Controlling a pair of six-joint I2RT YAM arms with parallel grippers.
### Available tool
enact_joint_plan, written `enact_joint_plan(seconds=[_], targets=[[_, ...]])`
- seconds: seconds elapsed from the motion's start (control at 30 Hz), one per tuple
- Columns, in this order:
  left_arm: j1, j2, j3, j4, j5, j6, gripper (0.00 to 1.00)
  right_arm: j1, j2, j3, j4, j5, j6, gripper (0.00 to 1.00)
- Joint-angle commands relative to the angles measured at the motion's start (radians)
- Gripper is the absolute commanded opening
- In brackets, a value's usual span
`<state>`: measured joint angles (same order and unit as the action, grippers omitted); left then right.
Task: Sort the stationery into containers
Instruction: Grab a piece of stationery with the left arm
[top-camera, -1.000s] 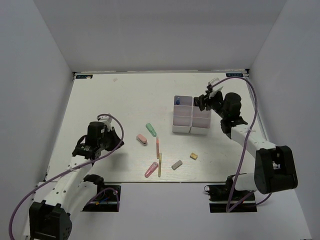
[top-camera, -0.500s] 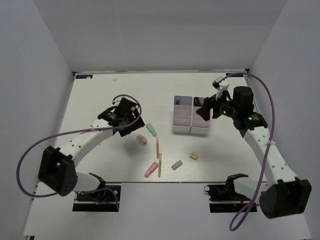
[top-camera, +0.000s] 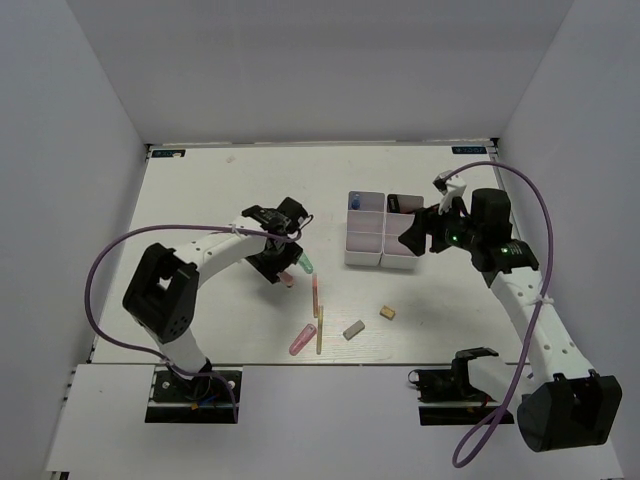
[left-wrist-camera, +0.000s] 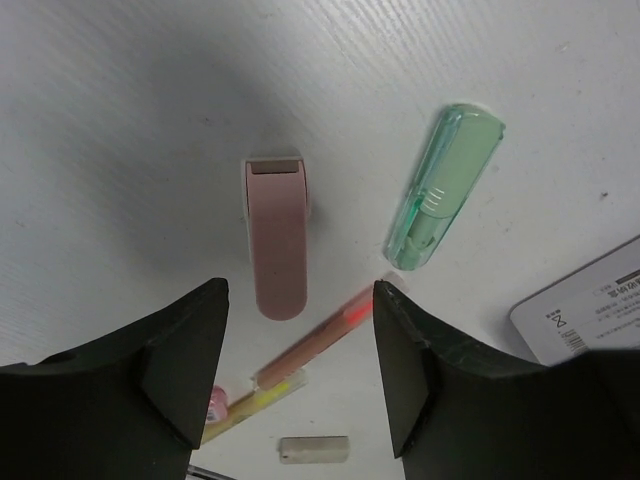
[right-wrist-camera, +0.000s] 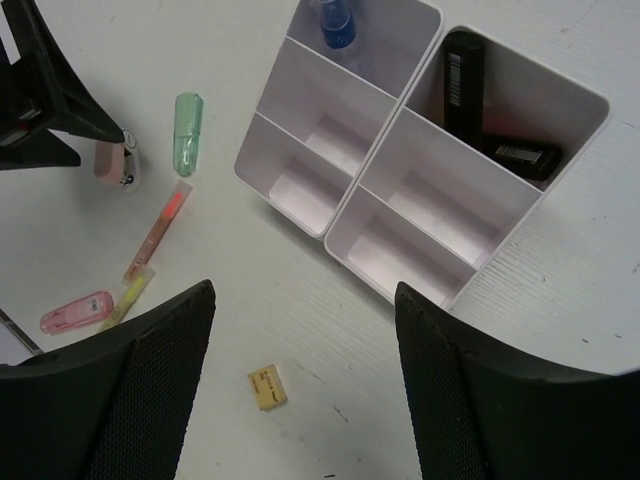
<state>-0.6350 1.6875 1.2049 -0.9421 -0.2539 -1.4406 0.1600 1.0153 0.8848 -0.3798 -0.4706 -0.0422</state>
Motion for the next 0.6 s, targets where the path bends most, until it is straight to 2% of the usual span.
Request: enact_joint_plan(seconds=[0.0, 0.3, 0.4, 0.43, 0.57], targets=[[-0.009, 0.008, -0.011, -0.003, -0.009, -0.102, 0.69, -0.014, -0.023, -0.004, 0.01, 0.007, 0.012, 0.75], [-0.011, 0.08, -0.037, 0.045, 0.021, -0.101, 0.64, -0.048, -0.033, -0.007, 0.005, 0.009, 0.01, 0.75], [-0.009, 0.084, -0.047, 0.069, 0.03, -0.089, 0.45, -0.054, -0.029, -0.01, 0.006, 0.006, 0.01, 0.75], [-0.009, 0.087, -0.048, 0.078, 0.031, -0.083, 0.3, -0.057, -0.029, -0.009, 0.007, 0.004, 0.01, 0.75], [-0.015, 0.058, -0.027, 0.075, 0.038, -0.058, 0.12, -0.066, -0.029, -0.012, 0.009, -0.006, 0.016, 0.75]])
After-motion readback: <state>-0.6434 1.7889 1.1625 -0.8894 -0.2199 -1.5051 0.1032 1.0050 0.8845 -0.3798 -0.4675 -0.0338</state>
